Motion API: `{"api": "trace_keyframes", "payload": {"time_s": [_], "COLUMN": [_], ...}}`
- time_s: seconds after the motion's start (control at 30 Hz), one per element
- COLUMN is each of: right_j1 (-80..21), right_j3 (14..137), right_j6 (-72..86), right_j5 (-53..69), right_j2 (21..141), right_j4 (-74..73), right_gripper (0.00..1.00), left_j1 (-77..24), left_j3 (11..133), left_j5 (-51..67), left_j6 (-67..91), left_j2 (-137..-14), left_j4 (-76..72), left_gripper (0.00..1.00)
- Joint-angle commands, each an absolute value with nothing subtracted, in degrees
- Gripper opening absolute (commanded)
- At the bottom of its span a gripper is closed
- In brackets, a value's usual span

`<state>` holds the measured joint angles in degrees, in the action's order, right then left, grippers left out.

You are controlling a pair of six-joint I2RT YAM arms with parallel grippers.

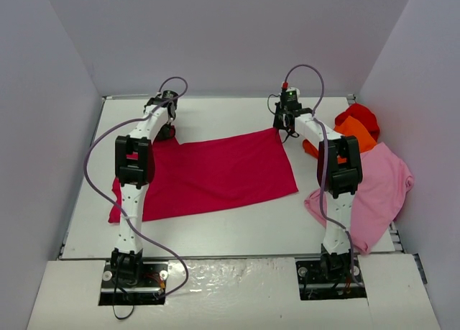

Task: Fold and stack the t-shirts
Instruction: Grap the side of the flattened tshirt furthest away from the robot with both arms

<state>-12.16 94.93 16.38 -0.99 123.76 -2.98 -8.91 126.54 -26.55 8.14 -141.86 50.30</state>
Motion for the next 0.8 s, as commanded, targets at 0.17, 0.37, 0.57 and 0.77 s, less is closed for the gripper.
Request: {"api": "trace_keyframes", "payload": {"time_s": [0.17,0.37,0.57,0.77], "right_j1": [-12.7,-12.7,-12.7,-12.7], "right_j3": [94.7,94.6,94.7,94.6], "right_j6": [16.3,16.2,16.2,16.4], "right_j5": [-1.3,-1.3,-1.2,-0.9], "right_j2": [123.3,123.5,123.7,124.0], "right_j4": [-0.6,-0.6,-0.6,-0.6], "right_gripper": [0.0,0.0,0.0,0.0], "left_j1": [-7.9,-7.3,-7.3,-7.3], "left_j3": [131.1,129.8,129.2,128.8], "left_j5": [-26.0,-25.0,-24.1,-23.1], "left_j6": [9.0,8.4,8.0,7.7], "left_j2": [-139.8,-139.1,-139.1,-139.1], "left_j4": [49.9,48.7,48.1,47.7], "left_gripper": [0.52,0.33,0.25,0.03]}}
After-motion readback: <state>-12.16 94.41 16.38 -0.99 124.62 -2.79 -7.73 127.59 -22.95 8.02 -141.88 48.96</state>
